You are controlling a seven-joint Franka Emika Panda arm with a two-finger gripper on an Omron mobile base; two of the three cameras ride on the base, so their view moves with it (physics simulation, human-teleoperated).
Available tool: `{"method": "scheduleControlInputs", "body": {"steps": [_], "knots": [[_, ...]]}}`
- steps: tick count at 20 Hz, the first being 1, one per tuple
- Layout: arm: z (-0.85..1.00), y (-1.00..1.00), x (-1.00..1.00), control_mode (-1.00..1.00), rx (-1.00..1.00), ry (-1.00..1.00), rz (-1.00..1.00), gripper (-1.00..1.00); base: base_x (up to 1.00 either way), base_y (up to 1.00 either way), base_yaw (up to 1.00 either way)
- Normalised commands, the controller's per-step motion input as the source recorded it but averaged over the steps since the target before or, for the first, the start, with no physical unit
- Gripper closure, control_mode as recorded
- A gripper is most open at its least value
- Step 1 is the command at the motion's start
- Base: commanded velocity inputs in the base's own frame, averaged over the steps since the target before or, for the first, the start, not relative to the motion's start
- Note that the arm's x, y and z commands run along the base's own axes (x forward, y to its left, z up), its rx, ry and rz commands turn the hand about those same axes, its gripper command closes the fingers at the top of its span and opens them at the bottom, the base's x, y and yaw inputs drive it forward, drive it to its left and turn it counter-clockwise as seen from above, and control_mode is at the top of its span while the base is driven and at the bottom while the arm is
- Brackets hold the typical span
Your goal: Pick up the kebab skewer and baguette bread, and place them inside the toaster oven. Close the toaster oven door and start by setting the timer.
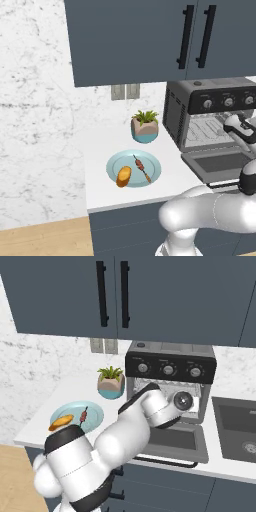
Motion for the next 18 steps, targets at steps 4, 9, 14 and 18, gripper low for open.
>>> {"method": "scheduleControlInputs", "body": {"steps": [4,9,14,18], "knots": [[-0.69,0.0,-0.65,-1.0,0.03,0.18,0.0,-1.0,0.0,0.0,0.0],[-0.66,0.0,-0.61,-1.0,0.03,0.22,0.0,-1.0,0.0,0.0,0.0],[-0.59,0.0,-0.55,-1.0,0.04,0.2,0.0,-1.0,0.0,0.0,0.0],[-0.09,0.0,-0.29,-1.0,0.09,0.06,0.0,-1.0,0.0,0.0,0.0]]}}
